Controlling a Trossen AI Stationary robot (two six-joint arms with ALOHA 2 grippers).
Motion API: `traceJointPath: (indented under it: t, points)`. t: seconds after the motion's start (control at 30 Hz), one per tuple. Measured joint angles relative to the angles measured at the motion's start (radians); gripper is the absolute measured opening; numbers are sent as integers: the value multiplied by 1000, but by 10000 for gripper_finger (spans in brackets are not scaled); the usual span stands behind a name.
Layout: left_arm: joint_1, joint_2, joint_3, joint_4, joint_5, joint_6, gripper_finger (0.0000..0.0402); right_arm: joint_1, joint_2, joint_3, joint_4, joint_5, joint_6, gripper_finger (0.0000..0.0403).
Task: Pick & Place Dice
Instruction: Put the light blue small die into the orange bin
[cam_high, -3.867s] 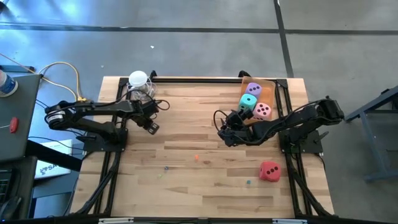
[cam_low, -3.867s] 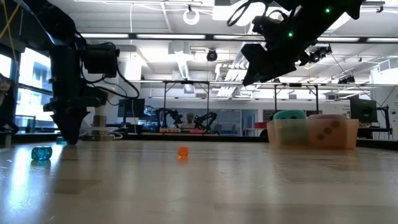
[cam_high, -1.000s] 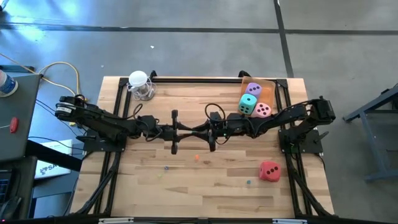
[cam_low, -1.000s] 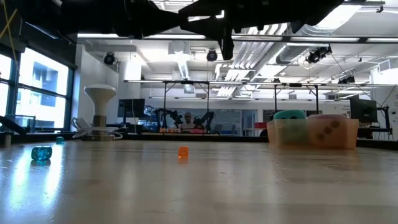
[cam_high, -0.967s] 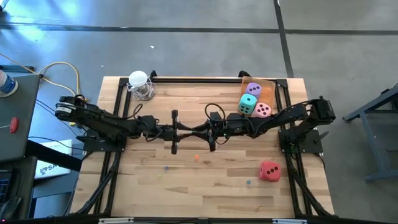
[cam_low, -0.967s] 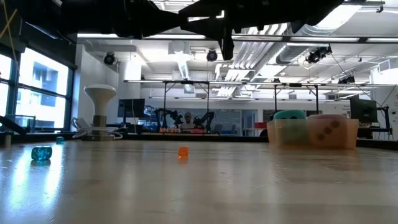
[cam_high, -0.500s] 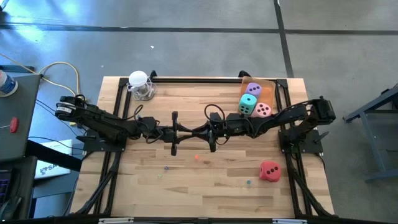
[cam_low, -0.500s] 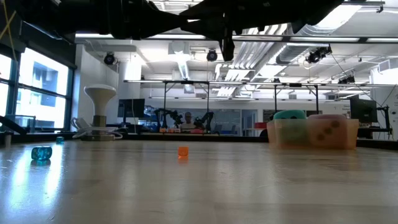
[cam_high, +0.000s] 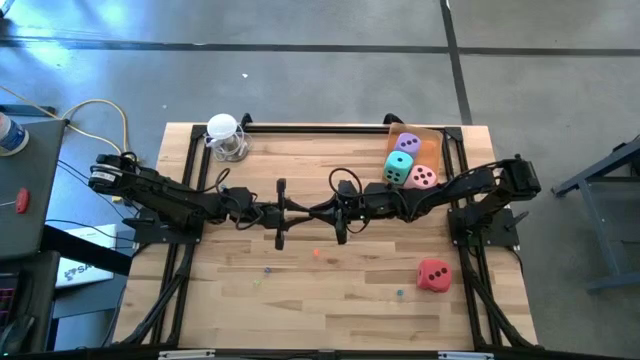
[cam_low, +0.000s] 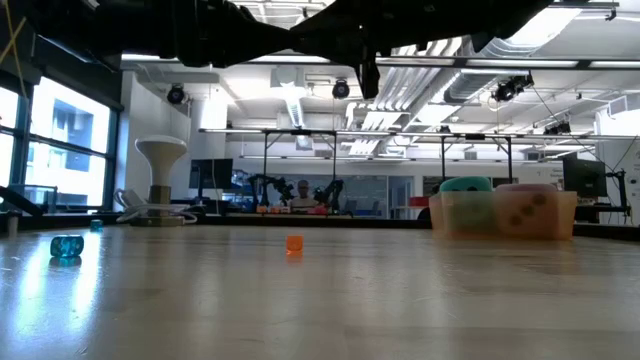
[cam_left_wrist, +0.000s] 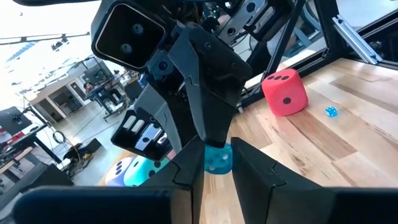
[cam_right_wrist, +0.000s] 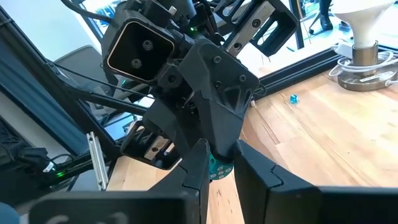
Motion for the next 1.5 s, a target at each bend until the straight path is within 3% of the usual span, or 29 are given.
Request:
traceJointPath:
  t: [0.5,0.73,0.9,1.3,1.5]
  points:
    - [1,1,0,-2,1,15,171,-1,0,1,-23,12,-23,29]
    - [12,0,4,-81,-72,-6,191,2,3,-1,-73,71,-55,65]
    - [67,0,3,-256,-115,-136,191,2,4,-1,-140,121,-76,91]
    - [84,0,2,-627,51,-263,191,2,3,-1,-279,208,-80,118]
    - [84,0,0,-695,229,-288,191,2,3,-1,-282,208,-88,119]
